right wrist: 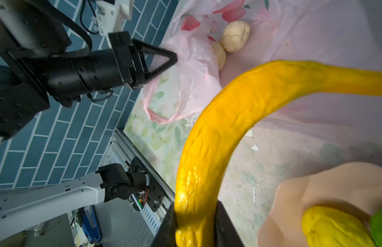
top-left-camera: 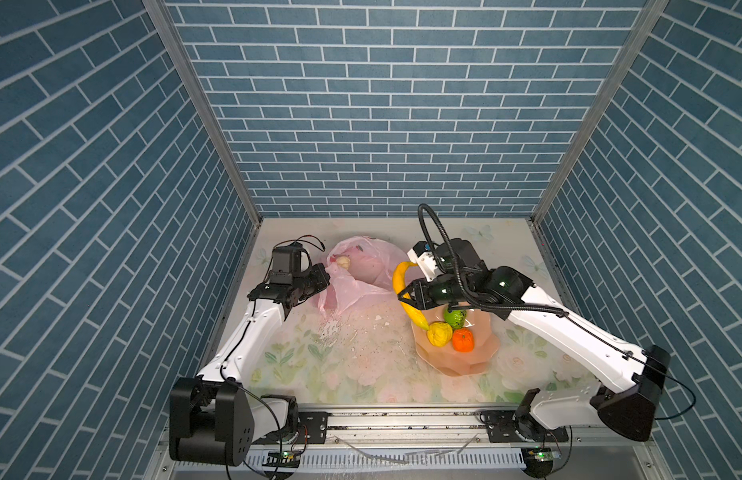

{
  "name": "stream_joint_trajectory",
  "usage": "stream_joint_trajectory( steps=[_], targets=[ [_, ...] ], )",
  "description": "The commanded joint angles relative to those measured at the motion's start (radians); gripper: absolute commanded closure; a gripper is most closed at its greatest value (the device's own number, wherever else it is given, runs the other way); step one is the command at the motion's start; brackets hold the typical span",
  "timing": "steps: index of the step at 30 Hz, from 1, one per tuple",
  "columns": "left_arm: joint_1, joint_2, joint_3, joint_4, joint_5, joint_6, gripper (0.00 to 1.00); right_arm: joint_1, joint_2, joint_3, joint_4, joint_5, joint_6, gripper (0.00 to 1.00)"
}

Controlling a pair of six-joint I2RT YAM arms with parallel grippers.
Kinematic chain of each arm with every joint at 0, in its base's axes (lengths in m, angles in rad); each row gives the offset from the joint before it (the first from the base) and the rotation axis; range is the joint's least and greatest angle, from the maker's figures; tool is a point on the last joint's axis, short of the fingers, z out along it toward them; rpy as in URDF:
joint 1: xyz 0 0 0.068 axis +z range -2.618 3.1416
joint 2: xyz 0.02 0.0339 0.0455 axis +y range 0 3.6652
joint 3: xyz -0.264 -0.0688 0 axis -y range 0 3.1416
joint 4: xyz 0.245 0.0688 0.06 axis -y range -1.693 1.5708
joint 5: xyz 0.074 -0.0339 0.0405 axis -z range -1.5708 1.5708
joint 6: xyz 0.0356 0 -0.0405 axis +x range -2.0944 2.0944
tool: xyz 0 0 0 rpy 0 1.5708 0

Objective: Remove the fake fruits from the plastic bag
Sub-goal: 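Carry the yellow banana over the peach bowl and lower it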

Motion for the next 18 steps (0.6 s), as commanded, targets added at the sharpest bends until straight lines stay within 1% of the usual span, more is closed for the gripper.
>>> stream_joint_trajectory(
  steps=[1, 5, 10, 18],
  targets=[
    [0.005, -0.005, 0.042, -0.029, -0.003, 0.033, 1.0, 0.001, -0.06, -0.109, -0.078, 0.094, -0.109, 0.9],
    [0.005, -0.017, 0.062, -0.068, -0.002, 0.051, 1.0, -0.001, -0.101, -0.207, -0.094, 0.12, -0.191, 0.9],
    [0.005, -0.031, 0.07, -0.109, 0.004, 0.062, 1.0, -0.002, -0.124, -0.316, -0.064, 0.132, -0.258, 0.9],
    [0.005, -0.067, 0.059, -0.154, -0.019, 0.071, 1.0, -0.002, -0.121, -0.407, -0.044, 0.12, -0.323, 0.9]
  ],
)
